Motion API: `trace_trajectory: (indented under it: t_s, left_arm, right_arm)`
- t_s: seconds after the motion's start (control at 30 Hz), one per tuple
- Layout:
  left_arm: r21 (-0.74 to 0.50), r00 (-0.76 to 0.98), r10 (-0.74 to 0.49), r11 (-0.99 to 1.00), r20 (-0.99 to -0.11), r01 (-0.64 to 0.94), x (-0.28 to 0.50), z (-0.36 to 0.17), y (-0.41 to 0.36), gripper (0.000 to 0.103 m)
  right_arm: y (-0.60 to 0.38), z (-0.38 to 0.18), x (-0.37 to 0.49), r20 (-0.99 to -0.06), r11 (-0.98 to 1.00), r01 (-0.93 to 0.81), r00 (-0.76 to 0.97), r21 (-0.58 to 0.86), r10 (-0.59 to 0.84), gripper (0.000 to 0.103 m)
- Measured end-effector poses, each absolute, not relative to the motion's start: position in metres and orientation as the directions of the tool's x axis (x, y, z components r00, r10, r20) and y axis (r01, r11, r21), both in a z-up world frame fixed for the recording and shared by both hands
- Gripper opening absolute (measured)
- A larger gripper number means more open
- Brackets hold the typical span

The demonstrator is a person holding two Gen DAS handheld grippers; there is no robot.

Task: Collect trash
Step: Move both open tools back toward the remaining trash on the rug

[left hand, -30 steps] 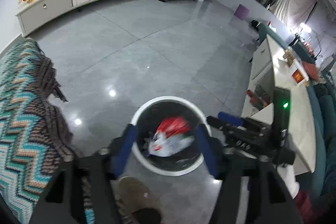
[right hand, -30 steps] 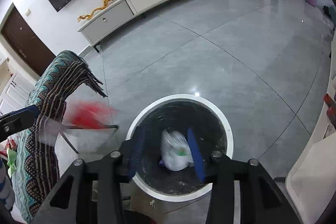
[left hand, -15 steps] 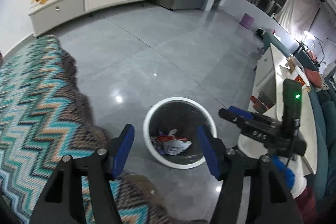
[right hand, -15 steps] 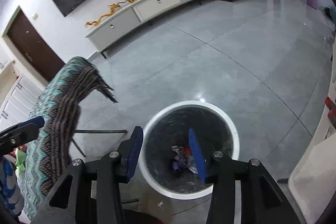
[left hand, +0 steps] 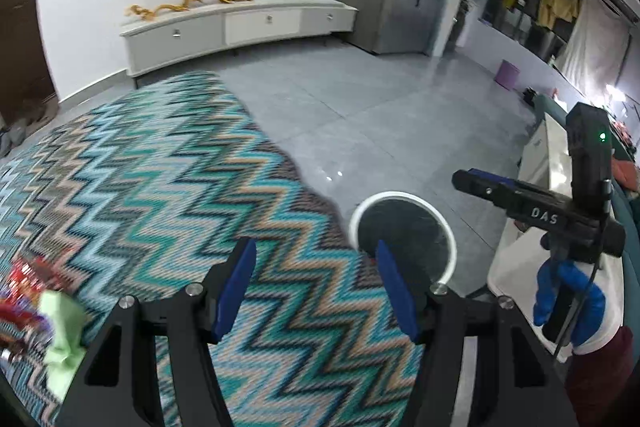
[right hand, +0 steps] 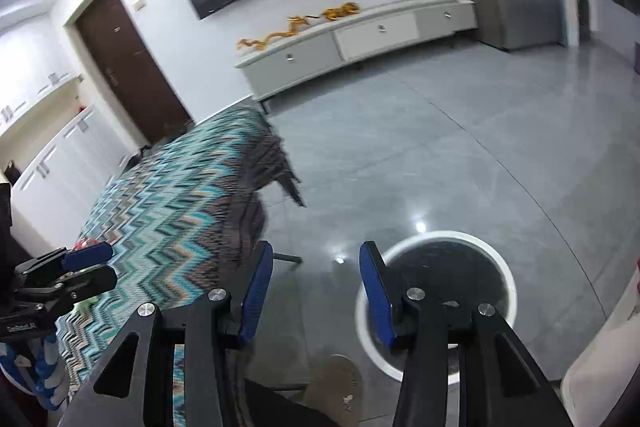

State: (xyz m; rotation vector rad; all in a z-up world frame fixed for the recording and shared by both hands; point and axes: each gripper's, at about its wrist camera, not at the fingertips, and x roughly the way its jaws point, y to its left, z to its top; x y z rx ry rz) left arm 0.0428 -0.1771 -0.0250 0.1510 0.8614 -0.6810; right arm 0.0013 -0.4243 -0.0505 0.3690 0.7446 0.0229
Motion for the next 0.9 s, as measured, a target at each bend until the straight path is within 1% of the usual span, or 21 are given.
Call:
trace_trajectory:
  t_s: [0.2,0.4,0.5,0.6,0.67,0.73,0.8,0.83,0.9]
  left_arm:
    - [-0.122,0.556,-0.431,0.854,-0.711,0.506,0.041,-0.02,-0.113,0.061]
    - [-0.131,0.627,-0.353,0.919,-0.694,0.372,0.046,-0.024,-0.034,0.061]
    - [-0.135,0.657,-0.296,0.949,-0.693,0.285,0.047,-0.03,0.013,0.061]
    - [-0.115,0.692,-0.213,0.976,-0.69,0.186,0.042,-0.036,0.061,0.061]
    - [-0.132,0.704,-0.181,0.983,-0.687,0.124,0.041,-0.039,0.095,0.061]
    - [-0.143,0.715,-0.146,0.988,-0.684,0.064,0.04,-0.042,0.125,0.061]
    - [-0.156,0.719,-0.12,0.988,-0.685,0.016,0.04,-0.045,0.151,0.065]
    - [-0.163,0.722,-0.111,0.987,-0.683,-0.002,0.04,-0.046,0.162,0.07]
    - [-0.168,0.726,-0.102,0.986,-0.68,-0.019,0.041,-0.049,0.178,0.072]
  right_arm:
    - [-0.369,-0.036,0.019,-0.651,0.95,0.008,0.73,0.313,0.209,0.043]
    - [-0.313,-0.027,0.039,-0.657,0.955,-0.1,0.705,0.281,0.267,0.043]
    - [-0.278,-0.022,0.051,-0.661,0.952,-0.17,0.687,0.256,0.301,0.043]
    - [-0.239,-0.018,0.062,-0.667,0.941,-0.249,0.664,0.231,0.339,0.043]
    - [-0.21,-0.018,0.071,-0.673,0.927,-0.307,0.641,0.217,0.369,0.043]
    - [-0.179,-0.02,0.078,-0.683,0.911,-0.361,0.615,0.2,0.394,0.047]
    - [-0.151,-0.024,0.083,-0.693,0.891,-0.413,0.587,0.188,0.418,0.049]
    - [-0.134,-0.026,0.086,-0.699,0.879,-0.442,0.572,0.179,0.43,0.049]
    - [-0.107,-0.03,0.09,-0.709,0.856,-0.493,0.546,0.158,0.446,0.05]
